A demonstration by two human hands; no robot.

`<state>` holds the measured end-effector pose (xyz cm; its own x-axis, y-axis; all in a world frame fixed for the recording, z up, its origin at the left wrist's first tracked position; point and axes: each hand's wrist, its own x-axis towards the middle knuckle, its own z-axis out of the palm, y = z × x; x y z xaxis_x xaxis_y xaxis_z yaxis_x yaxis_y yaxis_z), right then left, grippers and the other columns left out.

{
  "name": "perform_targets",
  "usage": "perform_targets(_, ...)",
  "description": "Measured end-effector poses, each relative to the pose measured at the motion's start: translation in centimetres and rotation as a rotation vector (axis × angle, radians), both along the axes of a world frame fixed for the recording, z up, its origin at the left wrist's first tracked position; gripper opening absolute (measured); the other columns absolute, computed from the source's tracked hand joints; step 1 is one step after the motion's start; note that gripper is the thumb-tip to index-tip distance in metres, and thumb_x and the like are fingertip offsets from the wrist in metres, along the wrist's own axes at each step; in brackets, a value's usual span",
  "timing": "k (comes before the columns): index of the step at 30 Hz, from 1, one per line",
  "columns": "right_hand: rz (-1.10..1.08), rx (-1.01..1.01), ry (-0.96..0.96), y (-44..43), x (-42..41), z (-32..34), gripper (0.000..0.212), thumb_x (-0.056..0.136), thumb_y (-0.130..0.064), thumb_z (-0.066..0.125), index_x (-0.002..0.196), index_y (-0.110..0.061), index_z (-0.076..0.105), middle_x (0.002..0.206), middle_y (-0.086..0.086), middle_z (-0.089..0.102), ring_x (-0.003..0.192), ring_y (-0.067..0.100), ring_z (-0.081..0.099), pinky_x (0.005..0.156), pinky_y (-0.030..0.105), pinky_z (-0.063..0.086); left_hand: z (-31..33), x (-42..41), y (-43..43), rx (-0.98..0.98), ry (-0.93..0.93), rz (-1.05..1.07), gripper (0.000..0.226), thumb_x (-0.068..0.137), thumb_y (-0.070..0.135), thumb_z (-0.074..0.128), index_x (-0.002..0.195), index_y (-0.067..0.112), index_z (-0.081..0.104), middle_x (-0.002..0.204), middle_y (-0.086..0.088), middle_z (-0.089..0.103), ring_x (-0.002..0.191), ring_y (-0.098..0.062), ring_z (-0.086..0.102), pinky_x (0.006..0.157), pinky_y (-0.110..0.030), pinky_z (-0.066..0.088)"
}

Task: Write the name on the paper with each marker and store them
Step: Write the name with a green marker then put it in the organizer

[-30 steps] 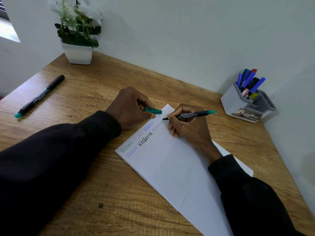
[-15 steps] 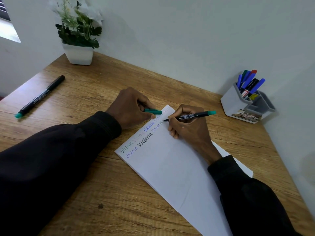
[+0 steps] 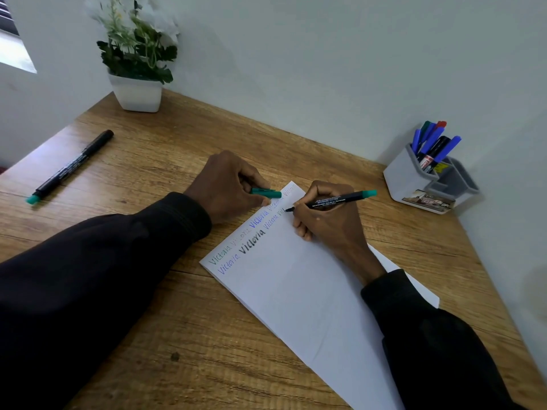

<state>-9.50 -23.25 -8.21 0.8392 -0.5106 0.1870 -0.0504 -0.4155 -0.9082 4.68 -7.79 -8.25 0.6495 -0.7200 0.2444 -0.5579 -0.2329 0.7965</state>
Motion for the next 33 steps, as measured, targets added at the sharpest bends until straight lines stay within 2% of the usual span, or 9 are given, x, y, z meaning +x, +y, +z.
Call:
perform_targets(7,-0.023,0.017,-0.051,0.20,-0.16,-0.05,0.015,0.088,0.013,0.063,0.074,0.014,0.058,0.059,0.024,0.066,0.042,0.027,0.062,0.039,0.030,0.048,0.12,-0.11,0.07,-0.003,0.001,0.003,0.028,0.067,0.017,0.089,0.093,0.018,0.078,0.076,0.017,0.068,0.064,-0.001,0.062,0.058,-0.012,0.053)
perform_targets(13,-0.031,0.008,-0.030,0.13,-0.03,-0.15,0.018,0.090,0.009,0.065,0.072,0.009,0.061,0.060,0.023,0.066,0.043,0.026,0.061,0.039,0.027,0.046,0.02,-0.06,0.03,-0.010,-0.004,0.005,0.028,0.067,0.018,0.089,0.093,0.017,0.078,0.078,0.012,0.071,0.064,-0.003,0.062,0.058,-0.012,0.052)
perform_targets(17,-0.055,0.012,-0.026,0.12,0.12,-0.09,0.014,0.084,0.012,0.064,0.072,0.013,0.057,0.058,0.025,0.065,0.041,0.026,0.060,0.038,0.027,0.045,-0.03,-0.12,-0.05,-0.020,-0.009,0.015,0.029,0.066,0.018,0.089,0.093,0.018,0.078,0.077,0.012,0.070,0.064,-0.003,0.062,0.059,-0.012,0.052)
perform_targets(24,-0.055,0.055,-0.040,0.12,0.02,-0.09,0.015,0.089,0.013,0.062,0.075,0.015,0.059,0.060,0.024,0.066,0.041,0.025,0.060,0.040,0.027,0.047,0.01,-0.17,-0.10,-0.023,-0.024,0.028,0.029,0.065,0.019,0.090,0.092,0.017,0.078,0.078,0.010,0.071,0.061,0.000,0.060,0.057,-0.007,0.048)
perform_targets(28,-0.063,0.039,-0.028,0.23,0.15,0.00,0.018,0.089,0.012,0.064,0.071,0.006,0.063,0.059,0.020,0.067,0.041,0.023,0.061,0.041,0.026,0.047,0.14,-0.29,-0.10,-0.016,-0.022,0.031,0.029,0.065,0.018,0.090,0.092,0.016,0.078,0.074,0.016,0.066,0.061,0.001,0.059,0.057,-0.005,0.046)
perform_targets(33,-0.095,0.028,0.001,0.37,0.14,0.20,0.011,0.084,0.012,0.063,0.074,0.015,0.058,0.060,0.025,0.066,0.043,0.026,0.060,0.039,0.027,0.047,0.10,-0.26,-0.10,-0.007,-0.022,0.030,0.030,0.065,0.019,0.090,0.092,0.018,0.078,0.074,0.017,0.067,0.061,0.006,0.058,0.056,-0.004,0.044)
